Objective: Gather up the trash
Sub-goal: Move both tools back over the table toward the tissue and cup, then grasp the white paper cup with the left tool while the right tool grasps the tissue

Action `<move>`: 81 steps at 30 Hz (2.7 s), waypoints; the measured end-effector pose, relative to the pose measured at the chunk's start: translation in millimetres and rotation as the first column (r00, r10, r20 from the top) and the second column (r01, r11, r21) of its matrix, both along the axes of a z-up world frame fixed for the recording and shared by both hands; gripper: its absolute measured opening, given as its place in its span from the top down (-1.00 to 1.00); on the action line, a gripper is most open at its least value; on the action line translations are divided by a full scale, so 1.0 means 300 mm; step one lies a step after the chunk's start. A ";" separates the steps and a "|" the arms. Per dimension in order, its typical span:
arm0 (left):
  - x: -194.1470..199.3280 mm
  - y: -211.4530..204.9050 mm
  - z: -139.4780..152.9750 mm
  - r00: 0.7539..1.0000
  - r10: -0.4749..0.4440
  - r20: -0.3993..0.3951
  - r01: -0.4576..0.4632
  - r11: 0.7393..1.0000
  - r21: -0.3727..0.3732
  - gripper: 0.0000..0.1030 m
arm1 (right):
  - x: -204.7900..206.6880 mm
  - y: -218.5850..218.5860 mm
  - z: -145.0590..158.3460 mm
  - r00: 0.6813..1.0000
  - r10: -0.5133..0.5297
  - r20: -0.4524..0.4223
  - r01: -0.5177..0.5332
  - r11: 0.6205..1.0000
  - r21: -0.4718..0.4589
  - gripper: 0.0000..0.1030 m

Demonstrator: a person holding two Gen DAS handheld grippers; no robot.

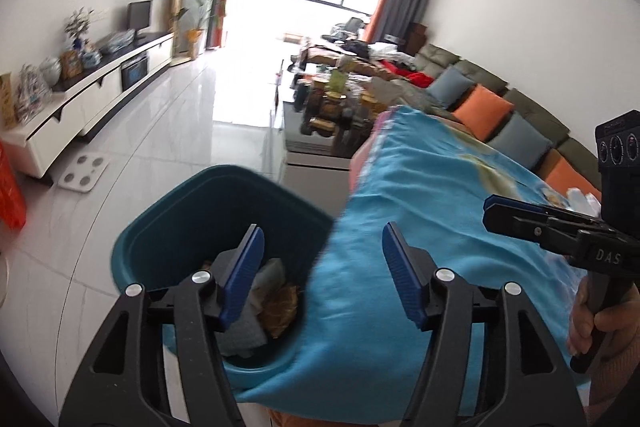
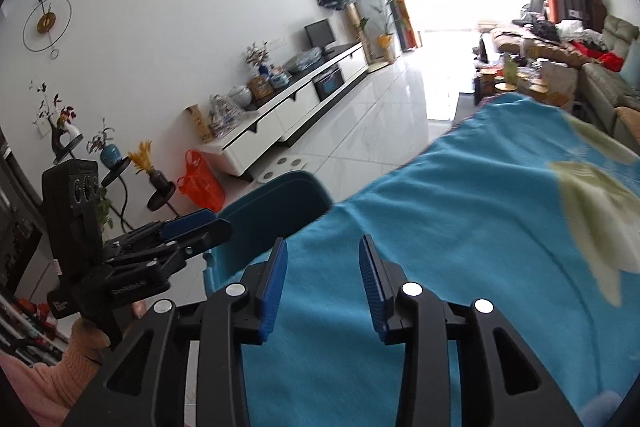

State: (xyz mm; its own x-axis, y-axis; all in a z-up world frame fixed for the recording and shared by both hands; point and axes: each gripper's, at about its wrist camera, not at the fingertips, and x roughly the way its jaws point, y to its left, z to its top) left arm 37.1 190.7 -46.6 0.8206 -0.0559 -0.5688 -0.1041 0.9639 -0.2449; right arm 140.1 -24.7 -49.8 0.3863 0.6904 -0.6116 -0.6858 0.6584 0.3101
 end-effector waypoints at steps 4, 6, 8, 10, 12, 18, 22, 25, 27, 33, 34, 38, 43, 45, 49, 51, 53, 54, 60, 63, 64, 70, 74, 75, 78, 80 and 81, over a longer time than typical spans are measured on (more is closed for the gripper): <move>0.032 -0.141 0.029 0.994 -0.110 0.015 0.109 0.994 0.006 -0.18 | -0.021 -0.168 0.032 0.994 -0.101 0.039 0.100 0.995 0.012 0.32; 0.050 -0.217 0.036 0.986 -0.168 0.017 0.168 0.986 0.011 -0.18 | -0.033 -0.252 0.047 0.986 -0.155 0.061 0.154 0.988 0.015 0.32; 0.066 -0.287 0.039 0.976 -0.217 0.017 0.216 0.976 0.016 -0.18 | -0.045 -0.331 0.062 0.974 -0.209 0.084 0.208 0.978 0.017 0.32; 0.079 -0.361 0.040 0.963 -0.269 0.015 0.269 0.963 0.018 -0.18 | -0.063 -0.415 0.074 0.957 -0.270 0.108 0.270 0.963 0.015 0.32; 0.084 -0.430 0.037 0.947 -0.320 0.011 0.320 0.947 0.024 -0.18 | -0.078 -0.504 0.088 0.930 -0.340 0.139 0.342 0.940 0.010 0.31; 0.153 -0.640 0.038 0.897 -0.441 -0.003 0.441 0.897 0.036 -0.18 | -0.070 -0.748 0.113 0.828 -0.526 0.195 0.529 0.847 0.040 0.04; 0.219 -0.776 0.037 0.859 -0.512 -0.010 0.512 0.858 0.041 -0.18 | -0.016 -0.843 0.089 0.779 -0.594 0.201 0.605 0.796 0.012 0.02; 0.255 -0.866 0.039 0.829 -0.559 -0.021 0.559 0.827 0.054 -0.18 | 0.023 -0.863 0.061 0.776 -0.600 0.194 0.614 0.789 -0.015 0.02; 0.281 -0.926 0.040 0.809 -0.587 -0.028 0.588 0.807 0.062 -0.18 | 0.050 -0.867 0.042 0.781 -0.596 0.189 0.612 0.790 -0.037 0.02; 0.359 -1.069 0.030 0.762 -0.645 -0.060 0.647 0.759 0.065 -0.15 | 0.095 -0.877 0.005 0.797 -0.584 0.152 0.598 0.799 -0.062 0.35; 0.373 -1.085 0.029 0.756 -0.651 -0.066 0.654 0.753 0.063 -0.15 | 0.099 -0.885 -0.001 0.800 -0.583 0.139 0.595 0.802 -0.059 0.51; 0.433 -1.144 0.016 0.730 -0.678 -0.088 0.683 0.729 0.039 -0.12 | 0.097 -0.921 -0.019 0.805 -0.586 0.094 0.590 0.806 -0.033 0.72; 0.490 -1.227 0.001 0.700 -0.705 -0.113 0.711 0.702 0.033 0.00 | 0.070 -0.984 -0.013 0.796 -0.602 0.068 0.602 0.798 0.025 0.75; 0.505 -1.255 -0.006 0.688 -0.715 -0.125 0.723 0.690 0.031 0.08 | 0.063 -1.007 -0.005 0.793 -0.606 0.058 0.604 0.796 0.049 0.75; 0.535 -1.302 -0.023 0.679 -0.720 -0.147 0.730 0.683 0.025 0.16 | 0.042 -1.044 0.008 0.788 -0.613 0.050 0.609 0.789 0.085 0.75; 0.551 -1.309 -0.028 0.679 -0.718 -0.152 0.728 0.686 0.014 0.22 | 0.032 -1.056 0.011 0.787 -0.615 0.048 0.609 0.787 0.099 0.75; 0.568 -1.309 -0.034 0.675 -0.721 -0.157 0.730 0.684 -0.006 0.31 | 0.029 -1.064 0.012 0.786 -0.616 0.046 0.609 0.786 0.106 0.75; 0.577 -1.310 -0.039 0.679 -0.716 -0.160 0.724 0.689 -0.009 0.32 | 0.027 -1.066 0.012 0.786 -0.617 0.045 0.610 0.785 0.108 0.75; 0.591 -1.304 -0.054 0.679 -0.719 -0.149 0.722 0.691 -0.046 0.76 | 0.017 -1.082 0.007 0.783 -0.621 0.029 0.614 0.779 0.129 0.75; 0.587 -1.298 -0.047 0.682 -0.720 -0.130 0.720 0.692 -0.054 0.85 | 0.016 -1.091 0.007 0.782 -0.622 0.029 0.614 0.778 0.135 0.75; 0.585 -1.296 -0.043 0.683 -0.719 -0.126 0.719 0.693 -0.052 0.86 | 0.014 -1.093 0.010 0.781 -0.623 0.030 0.614 0.777 0.138 0.75; 0.548 -1.263 -0.001 0.693 -0.715 -0.088 0.714 0.698 -0.052 0.93 | 0.001 -1.091 0.032 0.782 -0.622 0.041 0.610 0.777 0.158 0.75; 0.520 -1.217 0.035 0.705 -0.707 -0.054 0.704 0.707 -0.063 0.93 | -0.007 -1.081 0.051 0.783 -0.620 0.052 0.604 0.778 0.172 0.75; 0.515 -1.203 0.047 0.708 -0.704 -0.044 0.702 0.710 -0.061 0.93 | -0.008 -1.077 0.054 0.784 -0.619 0.054 0.602 0.779 0.175 0.75; 0.493 -1.164 0.082 0.721 -0.693 -0.016 0.691 0.720 -0.059 0.93 | -0.011 -1.067 0.060 0.789 -0.612 0.055 0.595 0.783 0.184 0.75; 0.475 -1.131 0.104 0.730 -0.683 0.002 0.682 0.729 -0.054 0.93 | -0.012 -1.059 0.065 0.792 -0.607 0.058 0.589 0.786 0.190 0.75; 0.462 -1.120 0.117 0.735 -0.678 0.009 0.677 0.734 -0.047 0.93 | -0.014 -1.054 0.067 0.794 -0.605 0.059 0.585 0.788 0.192 0.75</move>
